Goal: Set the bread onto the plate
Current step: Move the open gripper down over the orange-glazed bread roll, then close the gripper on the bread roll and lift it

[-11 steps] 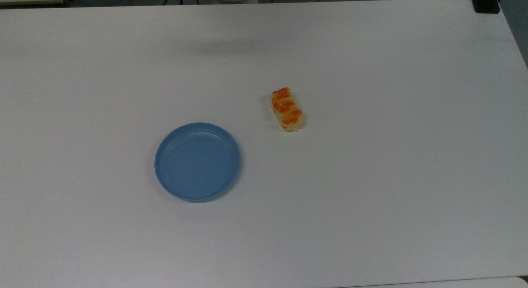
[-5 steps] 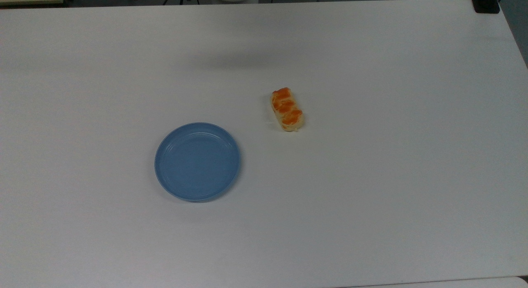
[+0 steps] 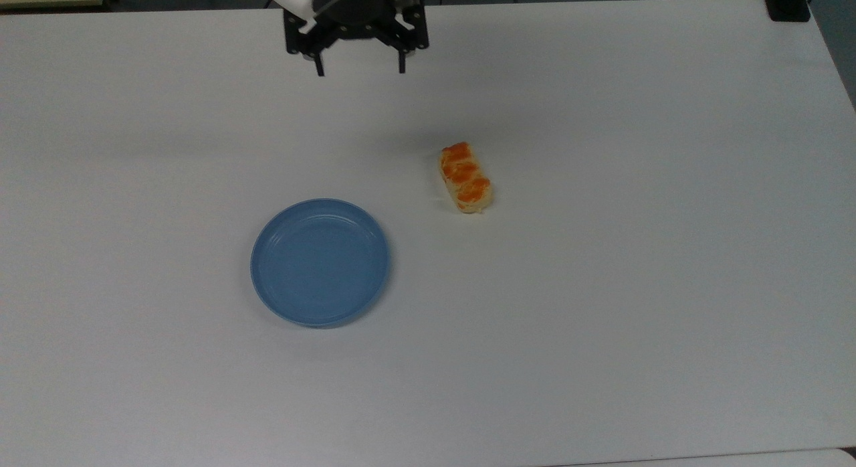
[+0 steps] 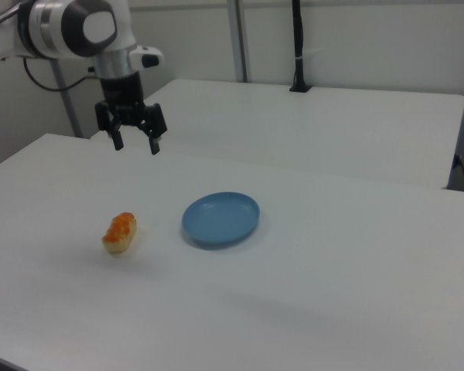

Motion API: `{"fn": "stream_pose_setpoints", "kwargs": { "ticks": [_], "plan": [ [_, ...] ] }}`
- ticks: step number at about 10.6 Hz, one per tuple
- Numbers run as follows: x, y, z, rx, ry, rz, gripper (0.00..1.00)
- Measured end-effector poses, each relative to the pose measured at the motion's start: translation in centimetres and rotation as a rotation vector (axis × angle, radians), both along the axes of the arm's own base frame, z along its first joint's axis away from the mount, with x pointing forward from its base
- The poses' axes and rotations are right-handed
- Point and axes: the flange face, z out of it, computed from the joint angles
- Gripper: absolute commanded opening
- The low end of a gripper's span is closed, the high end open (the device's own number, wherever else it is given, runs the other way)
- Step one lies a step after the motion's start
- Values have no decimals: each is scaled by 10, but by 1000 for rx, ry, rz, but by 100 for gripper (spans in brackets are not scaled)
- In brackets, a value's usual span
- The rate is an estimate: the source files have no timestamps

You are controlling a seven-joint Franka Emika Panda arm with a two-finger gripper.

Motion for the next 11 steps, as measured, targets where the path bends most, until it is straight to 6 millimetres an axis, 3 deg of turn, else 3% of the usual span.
{"fn": "stream_pose_setpoints", "kwargs": {
  "ticks": [3, 6, 8, 11],
  "plan": [
    [6, 76, -60, -9, 39, 103, 100],
    [8, 131, -126, -28, 88, 182, 100],
    [10, 147, -168, -31, 79, 208, 100],
    [11, 155, -217, -41, 95, 221, 100]
  ]
}}
